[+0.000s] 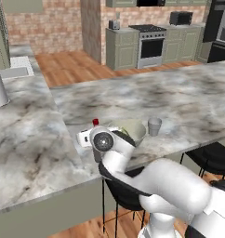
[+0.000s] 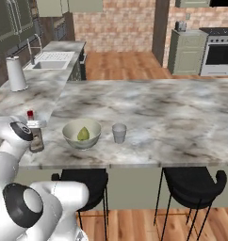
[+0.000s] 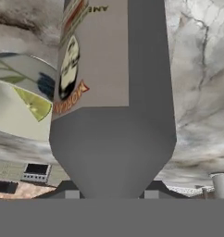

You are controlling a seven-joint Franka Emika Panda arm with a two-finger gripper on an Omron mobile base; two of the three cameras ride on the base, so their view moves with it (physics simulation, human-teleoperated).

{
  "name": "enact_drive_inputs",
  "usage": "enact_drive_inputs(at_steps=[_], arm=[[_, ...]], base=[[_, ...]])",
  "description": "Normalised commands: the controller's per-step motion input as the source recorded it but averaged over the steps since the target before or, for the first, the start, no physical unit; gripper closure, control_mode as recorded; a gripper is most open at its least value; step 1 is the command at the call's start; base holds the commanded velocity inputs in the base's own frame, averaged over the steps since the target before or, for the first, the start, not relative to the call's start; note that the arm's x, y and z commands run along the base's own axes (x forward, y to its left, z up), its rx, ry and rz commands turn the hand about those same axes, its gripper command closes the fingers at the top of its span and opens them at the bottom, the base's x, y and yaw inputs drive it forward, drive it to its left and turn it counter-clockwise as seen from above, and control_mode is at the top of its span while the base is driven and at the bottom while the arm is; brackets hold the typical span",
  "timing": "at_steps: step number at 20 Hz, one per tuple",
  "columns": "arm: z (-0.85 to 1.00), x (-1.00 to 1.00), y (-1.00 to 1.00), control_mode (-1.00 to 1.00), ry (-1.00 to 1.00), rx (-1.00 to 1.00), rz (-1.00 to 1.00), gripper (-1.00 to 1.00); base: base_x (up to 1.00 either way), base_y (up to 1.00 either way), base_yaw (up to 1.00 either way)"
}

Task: There is a bowl on the dining counter. Grab a lemon wedge from the fridge and place it in the bowl. Then get the liquor bottle and glass cup from the cabinet and place them next to the bowl.

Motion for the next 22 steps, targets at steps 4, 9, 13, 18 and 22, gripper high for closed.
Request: enact_drive_inputs(at_steps=[4, 9, 13, 18, 22], arm=[[-0.47, 0.56, 0.01, -1.00, 0.00, 0.00, -0.11, 1.00], [-0.26, 0.52, 0.04, -1.00, -0.03, 0.00, -0.14, 1.00], [-0.28, 0.45, 0.08, -1.00, -0.04, 0.00, -0.14, 1.00], [-0.42, 0.43, 0.05, -1.00, -0.02, 0.00, -0.14, 1.00], [-0.35, 0.28, 0.06, -1.00, -0.01, 0.00, -0.13, 1.00]], base=[[0.00, 0.00, 0.00], [0.00, 0.00, 0.00], [0.00, 0.00, 0.00], [0.00, 0.00, 0.00], [0.00, 0.00, 0.00]])
